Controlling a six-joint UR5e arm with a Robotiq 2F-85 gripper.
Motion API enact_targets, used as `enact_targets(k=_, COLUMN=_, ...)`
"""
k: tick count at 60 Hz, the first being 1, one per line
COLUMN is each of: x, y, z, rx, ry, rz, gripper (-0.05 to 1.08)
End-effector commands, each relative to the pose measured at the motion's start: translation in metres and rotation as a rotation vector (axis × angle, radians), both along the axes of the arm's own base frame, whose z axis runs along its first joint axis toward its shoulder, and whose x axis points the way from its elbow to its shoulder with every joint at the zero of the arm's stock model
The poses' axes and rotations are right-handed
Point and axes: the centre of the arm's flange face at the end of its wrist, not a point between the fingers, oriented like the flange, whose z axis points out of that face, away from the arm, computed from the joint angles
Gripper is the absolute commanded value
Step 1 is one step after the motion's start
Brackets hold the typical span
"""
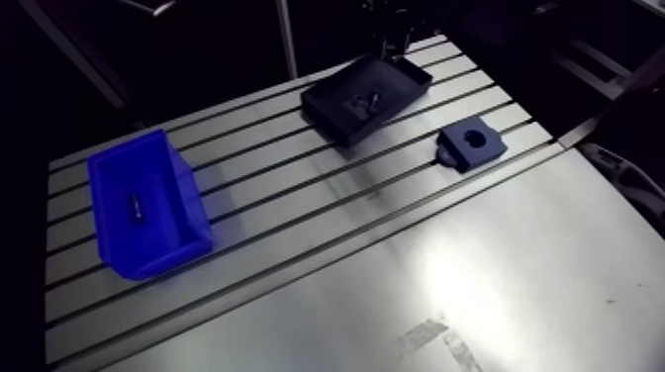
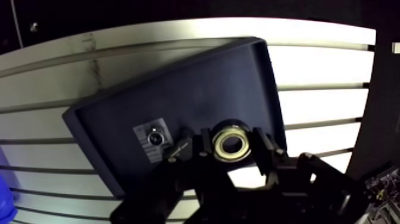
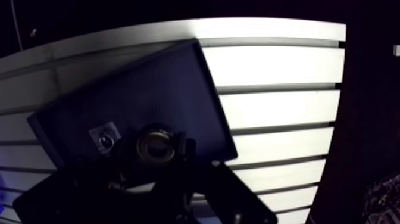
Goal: Pick up the bearing and press it into the housing until flush.
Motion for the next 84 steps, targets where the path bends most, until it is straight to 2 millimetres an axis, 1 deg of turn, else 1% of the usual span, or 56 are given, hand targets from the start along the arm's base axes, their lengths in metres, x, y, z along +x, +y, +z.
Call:
enact_targets(k=1, x=0.021, y=0.005, z=0.018, rx=0.002, ry=0.003, rz=-0.008, gripper=0.60)
enact_targets(k=2, x=0.026, y=0.008, z=0.019, rx=0.000, ry=0.000, rz=-0.005, gripper=0.60)
enact_targets(k=5, x=0.030, y=0.010, z=0.020, rx=-0.001, ry=0.000, rz=0.004, gripper=0.60)
enact_targets(k=7, x=0.038, y=0.016, z=0.019, rx=-0.005, ry=-0.006, rz=0.021, gripper=0.60)
enact_targets(k=11, x=0.046, y=0.021, z=0.017, rx=-0.009, ry=-0.012, rz=0.030, gripper=0.60)
enact_targets(k=20, x=0.062, y=0.026, z=0.015, rx=-0.018, ry=-0.025, rz=0.023, gripper=0.61)
enact_targets(k=22, x=0.070, y=0.026, z=0.016, rx=-0.019, ry=-0.025, rz=0.025, gripper=0.61)
enact_targets(k=29, x=0.083, y=0.030, z=0.018, rx=-0.021, ry=-0.029, rz=0.031, gripper=0.61)
enact_targets(k=31, x=0.090, y=0.032, z=0.020, rx=-0.022, ry=-0.028, rz=0.034, gripper=0.61)
enact_targets(k=35, x=0.100, y=0.038, z=0.018, rx=-0.028, ry=-0.035, rz=0.032, gripper=0.61)
enact_targets(k=42, x=0.107, y=0.043, z=0.014, rx=-0.031, ry=-0.038, rz=0.026, gripper=0.61)
enact_targets(k=44, x=0.111, y=0.049, z=0.010, rx=-0.027, ry=-0.031, rz=0.023, gripper=0.61)
enact_targets(k=52, x=0.116, y=0.056, z=0.007, rx=-0.018, ry=-0.019, rz=0.023, gripper=0.61)
enact_targets(k=59, x=0.124, y=0.062, z=0.000, rx=-0.024, ry=-0.027, rz=0.007, gripper=0.61)
enact_targets(k=69, x=0.132, y=0.061, z=-0.006, rx=-0.026, ry=-0.030, rz=-0.002, gripper=0.61)
enact_targets(k=84, x=0.143, y=0.060, z=-0.007, rx=-0.016, ry=-0.019, rz=-0.011, gripper=0.61)
